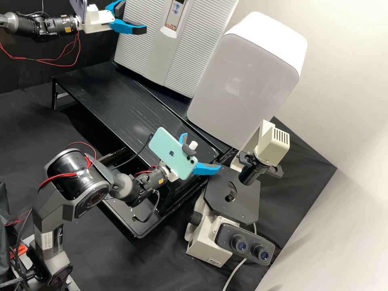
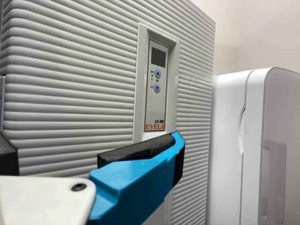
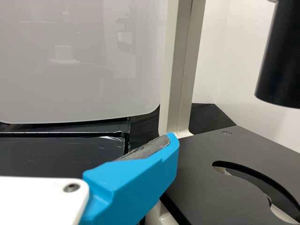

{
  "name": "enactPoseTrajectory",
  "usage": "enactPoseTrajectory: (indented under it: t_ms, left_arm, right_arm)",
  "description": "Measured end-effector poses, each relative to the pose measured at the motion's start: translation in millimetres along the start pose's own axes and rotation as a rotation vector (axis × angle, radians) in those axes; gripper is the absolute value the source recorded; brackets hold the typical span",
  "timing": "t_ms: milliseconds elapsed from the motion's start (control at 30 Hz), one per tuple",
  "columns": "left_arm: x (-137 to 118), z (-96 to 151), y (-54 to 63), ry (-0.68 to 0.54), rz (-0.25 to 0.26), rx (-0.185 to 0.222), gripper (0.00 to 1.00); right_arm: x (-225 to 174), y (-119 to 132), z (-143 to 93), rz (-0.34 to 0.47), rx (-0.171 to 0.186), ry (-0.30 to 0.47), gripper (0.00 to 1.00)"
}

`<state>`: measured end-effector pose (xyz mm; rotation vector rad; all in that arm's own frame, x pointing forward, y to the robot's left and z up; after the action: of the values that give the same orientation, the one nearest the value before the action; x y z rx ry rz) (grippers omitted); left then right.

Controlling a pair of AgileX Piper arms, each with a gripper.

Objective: Open the incubator door

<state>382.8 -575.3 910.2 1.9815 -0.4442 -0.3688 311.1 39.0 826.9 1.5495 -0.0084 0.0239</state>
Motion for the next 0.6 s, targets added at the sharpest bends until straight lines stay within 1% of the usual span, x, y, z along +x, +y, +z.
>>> enactPoseTrajectory:
  t_ms: [367,600]
  left_arm:
    - [0.0,0.0,0.0,0.000,0.000,-0.001,0.00]
    - [-0.3,-1.8,0.2,0.019,0.009,-0.022,0.00]
  right_arm:
    - [0.0,0.0,0.0,0.000,0.000,0.000,1.00]
    - [0.0,0.0,0.0,0.000,0.000,0.000,1.00]
